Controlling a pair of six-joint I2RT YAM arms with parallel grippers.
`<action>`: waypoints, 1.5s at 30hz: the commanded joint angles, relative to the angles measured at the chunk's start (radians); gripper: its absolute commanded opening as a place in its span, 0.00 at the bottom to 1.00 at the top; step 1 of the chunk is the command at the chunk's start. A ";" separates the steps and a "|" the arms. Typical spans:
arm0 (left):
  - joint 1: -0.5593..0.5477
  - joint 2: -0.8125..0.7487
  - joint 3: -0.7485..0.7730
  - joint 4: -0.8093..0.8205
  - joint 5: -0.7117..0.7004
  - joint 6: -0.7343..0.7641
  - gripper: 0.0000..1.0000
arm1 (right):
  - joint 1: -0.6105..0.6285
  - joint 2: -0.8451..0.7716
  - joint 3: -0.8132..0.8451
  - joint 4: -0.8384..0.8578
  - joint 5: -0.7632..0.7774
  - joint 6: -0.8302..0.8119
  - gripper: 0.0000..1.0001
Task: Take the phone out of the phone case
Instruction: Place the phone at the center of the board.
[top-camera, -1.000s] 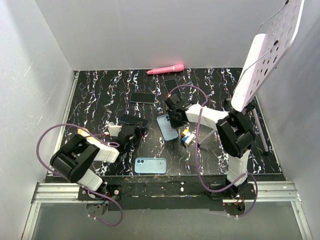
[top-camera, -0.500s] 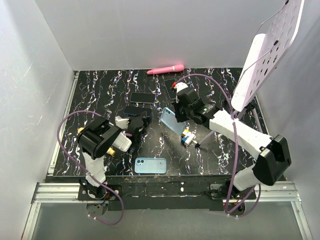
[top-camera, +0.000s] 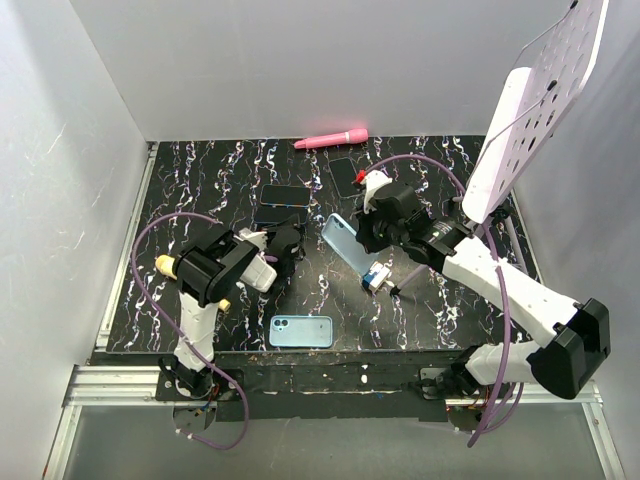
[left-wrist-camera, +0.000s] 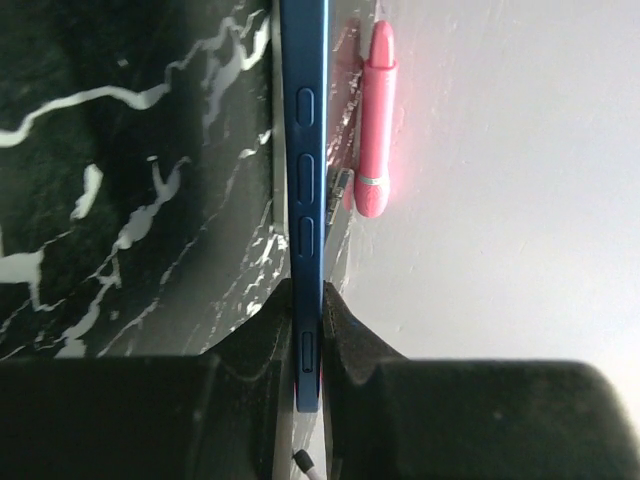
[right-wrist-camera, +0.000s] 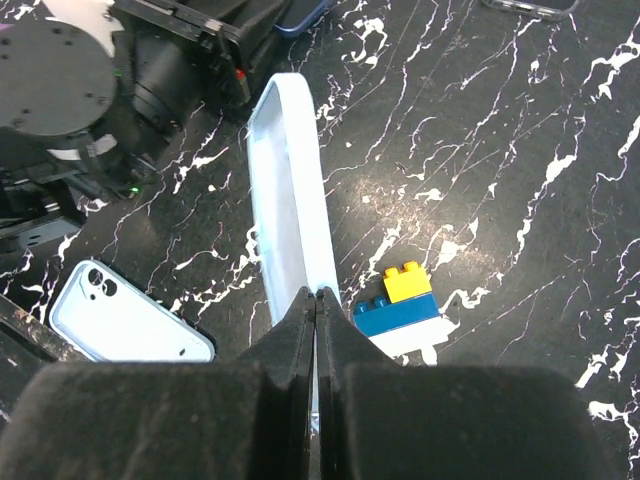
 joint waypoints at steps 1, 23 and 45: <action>-0.026 0.010 0.049 -0.054 -0.093 -0.077 0.01 | 0.005 -0.026 0.008 0.039 -0.030 -0.060 0.01; -0.017 0.047 0.072 -0.192 -0.049 -0.156 0.44 | 0.005 -0.060 -0.012 0.014 -0.073 -0.054 0.01; 0.055 -0.241 0.129 -0.729 0.356 -0.097 0.98 | 0.023 -0.012 -0.029 -0.020 -0.165 -0.129 0.01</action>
